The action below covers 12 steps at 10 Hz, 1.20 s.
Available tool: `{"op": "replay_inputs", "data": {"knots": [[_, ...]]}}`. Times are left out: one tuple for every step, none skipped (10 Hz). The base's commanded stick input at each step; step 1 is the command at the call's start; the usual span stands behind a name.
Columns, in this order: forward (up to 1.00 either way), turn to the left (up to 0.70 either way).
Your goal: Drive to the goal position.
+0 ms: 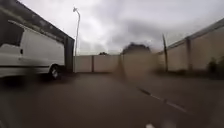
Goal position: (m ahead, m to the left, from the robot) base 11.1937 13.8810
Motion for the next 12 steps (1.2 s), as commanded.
{"op": "replay_inputs", "data": {"knots": [[0.50,0.02],[0.50,0.02],[0.50,0.02],[0.50,0.02],[0.50,0.02],[0.50,0.02],[0.50,0.02],[0.50,0.02],[0.50,0.02],[0.50,0.02],[0.50,0.02],[0.50,0.02]]}}
